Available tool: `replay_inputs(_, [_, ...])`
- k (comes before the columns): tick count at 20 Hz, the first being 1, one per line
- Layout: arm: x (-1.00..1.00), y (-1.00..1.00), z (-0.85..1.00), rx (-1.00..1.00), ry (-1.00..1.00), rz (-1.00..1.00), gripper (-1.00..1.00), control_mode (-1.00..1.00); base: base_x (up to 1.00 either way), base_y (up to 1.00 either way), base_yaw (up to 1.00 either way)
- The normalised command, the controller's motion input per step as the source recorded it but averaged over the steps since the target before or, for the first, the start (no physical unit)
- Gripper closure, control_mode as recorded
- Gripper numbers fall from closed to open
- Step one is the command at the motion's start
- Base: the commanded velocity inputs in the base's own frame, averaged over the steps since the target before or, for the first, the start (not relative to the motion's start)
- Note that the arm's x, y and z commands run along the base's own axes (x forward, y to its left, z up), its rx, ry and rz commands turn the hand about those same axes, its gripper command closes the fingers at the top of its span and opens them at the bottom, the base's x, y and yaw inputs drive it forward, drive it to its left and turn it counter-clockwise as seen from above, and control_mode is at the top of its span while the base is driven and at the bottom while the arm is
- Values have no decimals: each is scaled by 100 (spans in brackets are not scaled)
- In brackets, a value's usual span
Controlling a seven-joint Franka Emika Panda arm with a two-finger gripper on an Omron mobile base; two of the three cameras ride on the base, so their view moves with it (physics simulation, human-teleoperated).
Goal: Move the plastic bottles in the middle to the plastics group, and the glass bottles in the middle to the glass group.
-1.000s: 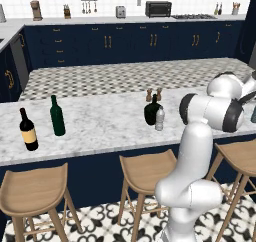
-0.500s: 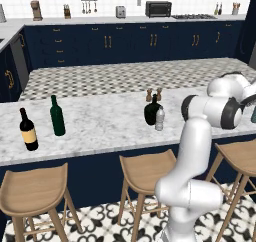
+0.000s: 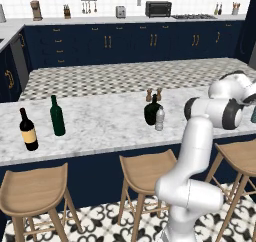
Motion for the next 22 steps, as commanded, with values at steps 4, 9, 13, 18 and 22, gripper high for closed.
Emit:
replay_inputs(4, [27,1,-39,0,1,0,100,-100,0,0,0])
replay_inputs(9, [20,0,-44,0,0,0,100,-100,0,0,0])
replay_inputs(13, [18,0,-31,0,1,0,100,-100,0,0,0])
replay_inputs(18, [14,0,-18,0,5,0,100,-100,0,0,0])
replay_inputs(22, [14,0,-23,0,6,0,100,-100,0,0,0])
